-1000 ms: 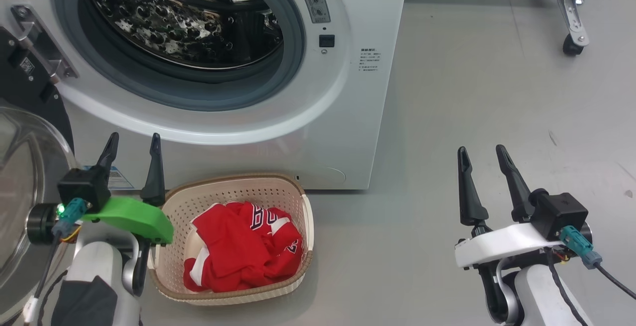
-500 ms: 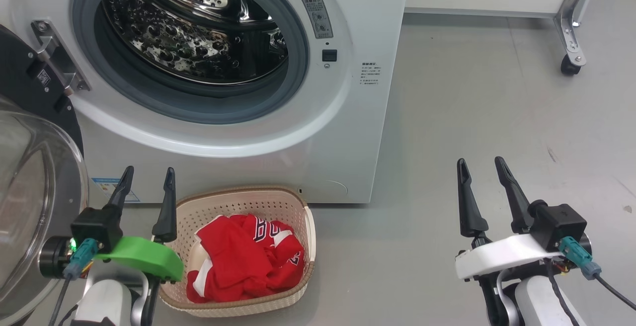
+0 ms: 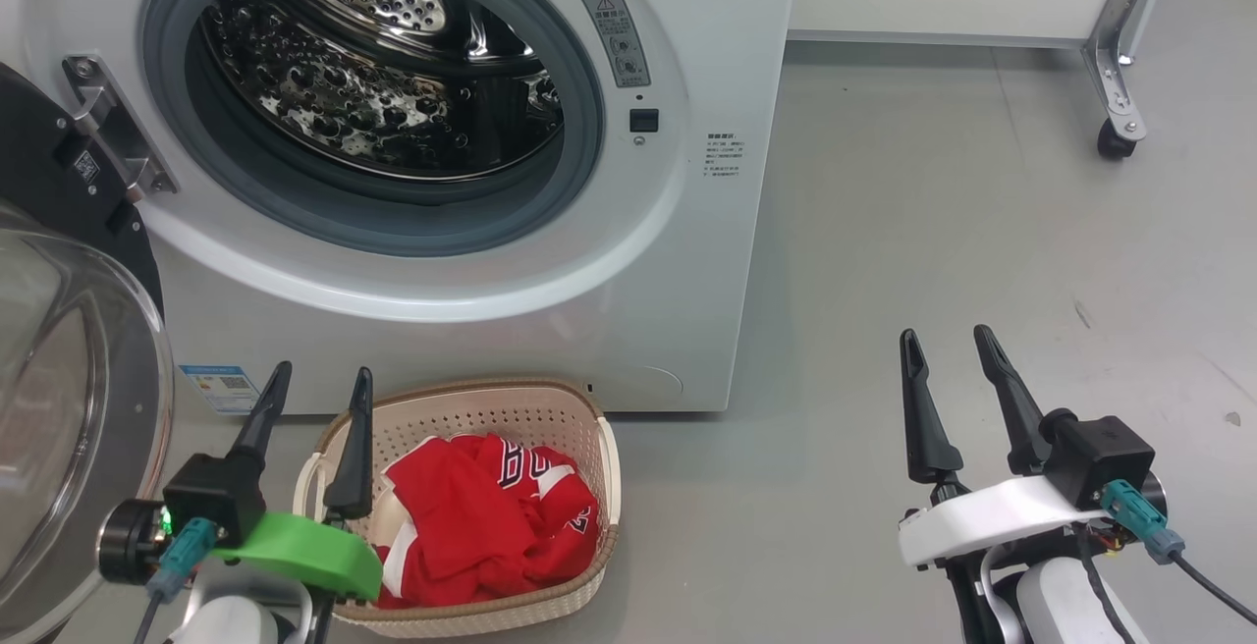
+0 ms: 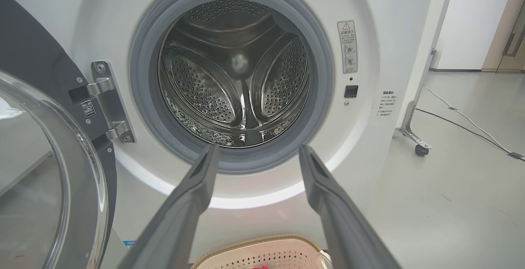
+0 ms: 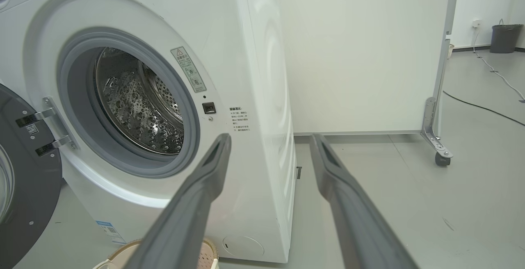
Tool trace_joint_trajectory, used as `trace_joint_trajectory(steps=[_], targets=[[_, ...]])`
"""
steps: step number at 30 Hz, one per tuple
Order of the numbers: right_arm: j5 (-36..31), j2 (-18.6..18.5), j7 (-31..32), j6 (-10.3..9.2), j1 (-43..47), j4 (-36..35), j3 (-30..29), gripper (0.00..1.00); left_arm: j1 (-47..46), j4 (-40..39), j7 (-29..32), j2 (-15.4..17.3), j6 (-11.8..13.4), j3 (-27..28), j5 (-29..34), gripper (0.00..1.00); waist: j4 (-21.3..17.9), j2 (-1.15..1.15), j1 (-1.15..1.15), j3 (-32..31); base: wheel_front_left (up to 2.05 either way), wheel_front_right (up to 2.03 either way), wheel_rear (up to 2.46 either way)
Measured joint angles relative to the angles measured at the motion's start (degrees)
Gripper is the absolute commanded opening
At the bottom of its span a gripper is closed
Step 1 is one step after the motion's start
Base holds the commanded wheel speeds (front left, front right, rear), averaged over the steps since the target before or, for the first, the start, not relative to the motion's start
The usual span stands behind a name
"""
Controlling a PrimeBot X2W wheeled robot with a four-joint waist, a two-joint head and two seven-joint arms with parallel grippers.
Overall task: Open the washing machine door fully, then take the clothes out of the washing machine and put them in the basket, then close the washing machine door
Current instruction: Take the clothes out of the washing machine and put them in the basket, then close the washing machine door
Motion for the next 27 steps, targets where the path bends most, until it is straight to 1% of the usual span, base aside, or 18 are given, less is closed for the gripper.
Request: trace_joint_trajectory(steps=[8, 27], targets=[[-0.3, 0.0, 0.0, 0.0, 0.9, 0.1, 0.1, 1.0, 1.9, -1.5, 0.0, 0.0, 0.1, -0.9, -0.4, 1.0, -0.2, 0.0, 0.0, -0.2, 0.0, 0.0, 0.0], [-1.1, 0.1, 0.0, -0.1, 1.1, 0.5, -0.4, 1.0, 3.4, -5.8, 0.0, 0.0, 1.9, -1.7, -0.4, 1.0, 0.2, 0.0, 0.0, 0.4, 0.0, 0.0, 0.0]])
